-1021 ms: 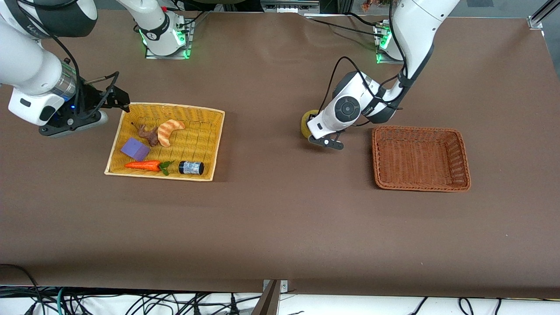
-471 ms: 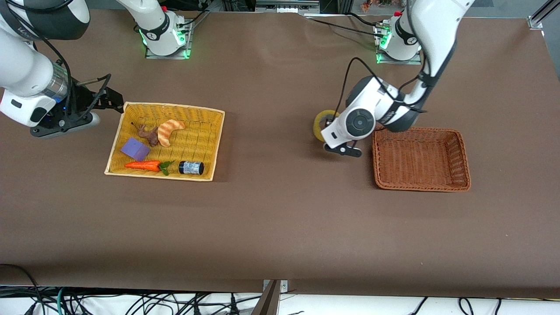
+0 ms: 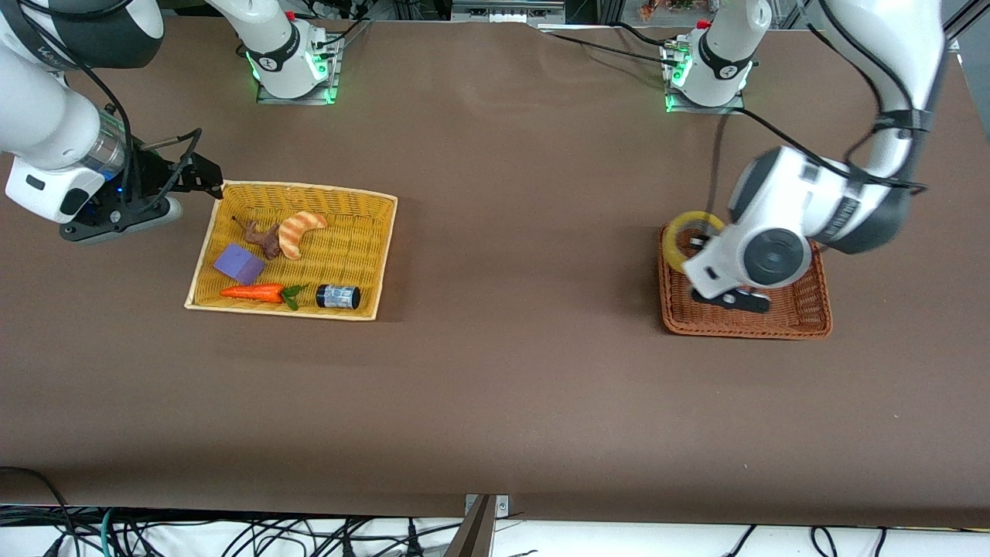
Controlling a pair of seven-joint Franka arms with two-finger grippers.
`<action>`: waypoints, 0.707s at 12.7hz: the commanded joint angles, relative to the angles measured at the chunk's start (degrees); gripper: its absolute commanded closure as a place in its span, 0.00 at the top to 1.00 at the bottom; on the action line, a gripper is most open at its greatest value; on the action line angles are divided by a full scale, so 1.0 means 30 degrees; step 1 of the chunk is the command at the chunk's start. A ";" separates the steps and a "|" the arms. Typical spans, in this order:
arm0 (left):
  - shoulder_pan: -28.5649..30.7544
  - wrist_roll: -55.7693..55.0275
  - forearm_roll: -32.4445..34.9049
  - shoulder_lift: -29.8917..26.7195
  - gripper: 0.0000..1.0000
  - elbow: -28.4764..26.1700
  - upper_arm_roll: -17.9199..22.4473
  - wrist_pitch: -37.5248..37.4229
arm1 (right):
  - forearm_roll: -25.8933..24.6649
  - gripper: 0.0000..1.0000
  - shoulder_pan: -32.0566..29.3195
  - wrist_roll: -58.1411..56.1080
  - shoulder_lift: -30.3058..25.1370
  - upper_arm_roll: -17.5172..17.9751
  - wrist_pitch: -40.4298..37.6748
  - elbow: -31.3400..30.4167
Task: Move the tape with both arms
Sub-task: 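Lower the tape into the brown basket and open the left gripper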
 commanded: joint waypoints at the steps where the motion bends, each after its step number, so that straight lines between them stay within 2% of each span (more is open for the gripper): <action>1: 0.1737 0.3162 0.0740 0.1572 0.00 0.0001 -0.0323 0.1539 | 0.0158 1.00 -0.0048 -0.0305 -0.0680 0.0044 -0.0045 -0.0539; 2: 0.1973 0.3666 0.0799 0.2073 0.00 -0.0028 -0.0323 0.1805 | 0.0158 1.00 -0.0048 -0.0335 -0.0651 0.0044 -0.0045 -0.0539; 3: 0.2062 0.3671 0.0800 0.2107 0.44 -0.0145 -0.0323 0.1894 | 0.0158 1.00 -0.0048 -0.0306 -0.0651 0.0044 -0.0045 -0.0568; 4: 0.2063 0.3671 0.0712 0.2050 0.99 -0.0117 -0.0352 0.1866 | 0.0158 1.00 -0.0048 -0.0306 -0.0651 0.0044 -0.0016 -0.0714; 5: 0.2121 0.3700 0.0422 0.1672 1.00 0.0028 -0.0584 0.1286 | 0.0129 1.00 -0.0048 -0.0305 -0.0651 0.0044 -0.0016 -0.0686; 7: 0.2092 0.3466 -0.1417 -0.0402 1.00 0.1019 -0.1696 -0.0852 | 0.0129 1.00 -0.0048 -0.0305 -0.0651 0.0044 0.0013 -0.0715; 9: 0.2092 0.3728 -0.2653 -0.2249 1.00 0.2280 -0.1787 -0.0976 | 0.0099 1.00 -0.0048 -0.0276 -0.0680 0.0044 0.0101 -0.0744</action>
